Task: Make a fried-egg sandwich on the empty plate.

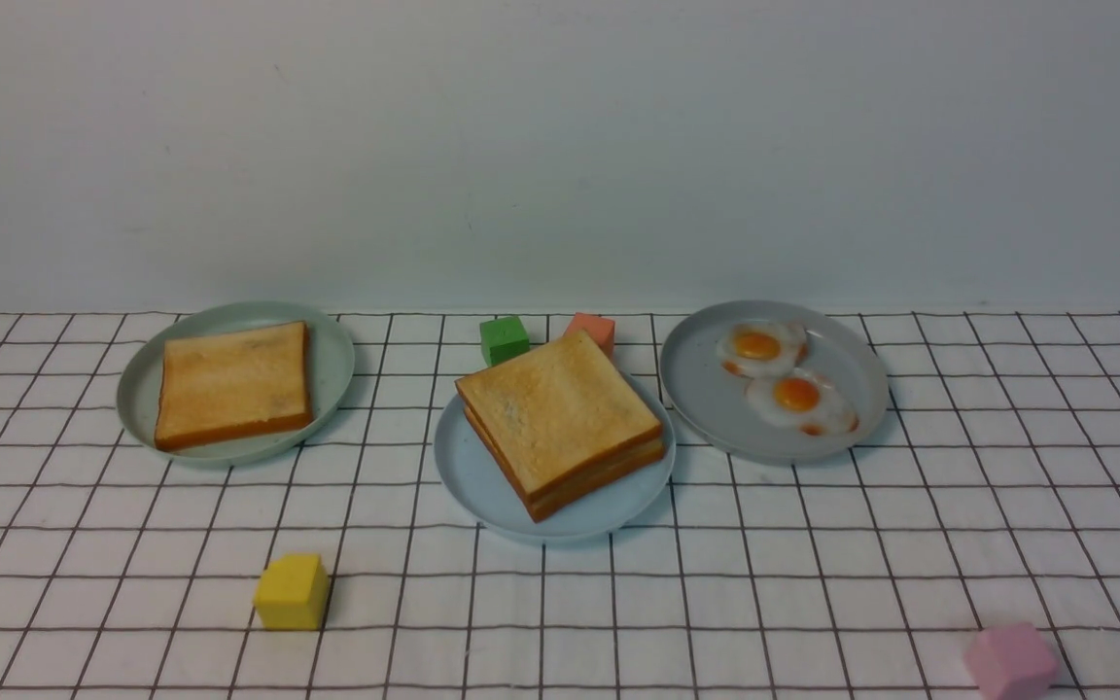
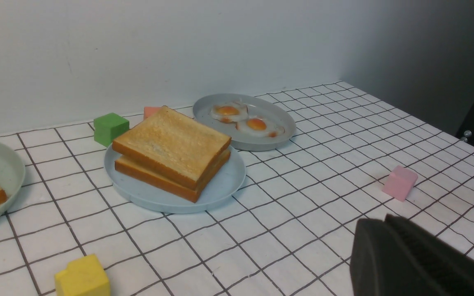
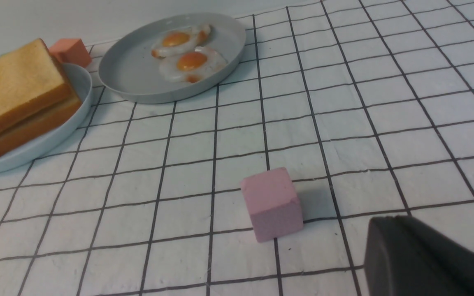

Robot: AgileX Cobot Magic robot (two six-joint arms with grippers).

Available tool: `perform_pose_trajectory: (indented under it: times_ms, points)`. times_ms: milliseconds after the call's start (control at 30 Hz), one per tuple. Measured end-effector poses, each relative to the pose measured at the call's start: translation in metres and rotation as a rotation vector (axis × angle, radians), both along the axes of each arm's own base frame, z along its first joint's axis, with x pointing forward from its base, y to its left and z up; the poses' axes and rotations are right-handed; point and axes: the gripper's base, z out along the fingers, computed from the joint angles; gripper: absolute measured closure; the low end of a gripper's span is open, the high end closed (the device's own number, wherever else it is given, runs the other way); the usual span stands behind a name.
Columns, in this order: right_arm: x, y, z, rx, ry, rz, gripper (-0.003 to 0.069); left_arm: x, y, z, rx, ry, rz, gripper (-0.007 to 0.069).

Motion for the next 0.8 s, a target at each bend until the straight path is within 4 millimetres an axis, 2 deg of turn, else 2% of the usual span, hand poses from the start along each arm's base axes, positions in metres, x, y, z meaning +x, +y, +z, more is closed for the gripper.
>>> perform_pose_trajectory:
  times_ms: [233,267,367,500,567,633,700,800]
  points:
    - [0.0,0.0,0.0,0.0,0.0,0.0,0.0655,0.002,0.003,0.002,0.008,-0.034,0.058,0.0614]
    - [0.0,0.0,0.0,0.0,0.0,0.0,0.0655,0.005,0.007,0.004,0.006,-0.054,0.141,0.0638]
    - [0.0,0.0,0.0,0.0,0.0,0.0,0.0652,0.008,0.018,-0.001,0.033,-0.068,0.351,0.0638]
    - [0.0,0.0,0.0,0.001,0.0,0.0,0.065,0.01,0.028,-0.022,0.052,-0.018,0.529,0.0638]
    - [0.0,0.0,0.0,0.003,0.0,0.0,0.0648,0.013,0.031,-0.05,0.048,0.084,0.601,0.0638]
    - [0.0,0.0,0.0,0.003,0.0,0.0,0.0645,0.013,0.032,-0.065,0.046,0.186,0.627,0.0638]
    - [0.0,0.0,0.0,0.003,0.0,0.0,0.0644,0.011,0.032,-0.073,0.052,0.261,0.636,0.0638]
    - [0.0,0.0,0.0,0.004,0.0,0.0,0.0641,0.011,0.032,-0.074,0.046,0.271,0.637,0.0638]
